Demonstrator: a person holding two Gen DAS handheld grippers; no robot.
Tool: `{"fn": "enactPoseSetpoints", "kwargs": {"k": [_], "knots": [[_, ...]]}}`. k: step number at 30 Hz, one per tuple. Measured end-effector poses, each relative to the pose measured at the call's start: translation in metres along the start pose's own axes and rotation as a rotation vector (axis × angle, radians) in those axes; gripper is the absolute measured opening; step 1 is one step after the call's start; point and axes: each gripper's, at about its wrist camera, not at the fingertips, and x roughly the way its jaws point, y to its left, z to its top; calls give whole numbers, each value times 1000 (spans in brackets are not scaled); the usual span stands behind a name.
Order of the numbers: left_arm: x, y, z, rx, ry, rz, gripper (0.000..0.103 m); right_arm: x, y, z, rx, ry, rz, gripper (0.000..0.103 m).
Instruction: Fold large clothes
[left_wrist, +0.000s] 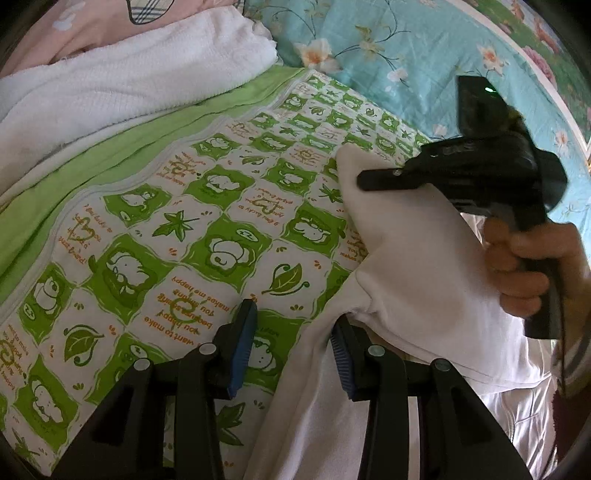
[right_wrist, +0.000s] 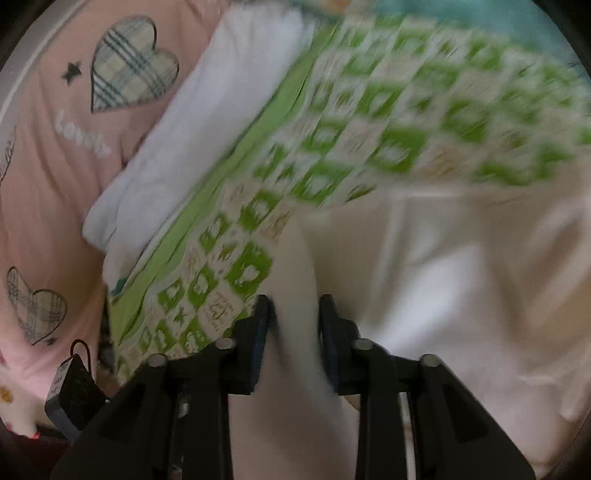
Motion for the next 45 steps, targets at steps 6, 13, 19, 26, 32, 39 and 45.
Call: {"fn": "enactPoseSetpoints", "kwargs": {"k": [6,13,19,26,32,39,45], "knots": [[-3,14,0,-70,-7,-2,28,-2,-6,16,90,-174,-5,6],[-23,22,-6,-40,28,18,24,-42,-5,-21,142,-260,-46,36],[-36,14,15,-47,21,-56,30,-153,-36,-116,264,-431,-186,40],[-17,-23,40,41,21,-56,48,-243,-100,-242,593,-530,-535,40],[8,-27,50,55,63,-8,48,-235,-125,-262,641,-418,-550,45],[21,-35,54,99,83,32,48,-225,-114,-245,553,-398,-473,3],[32,-43,43,145,112,45,50,-266,-93,-255,513,-534,-612,3]]}}
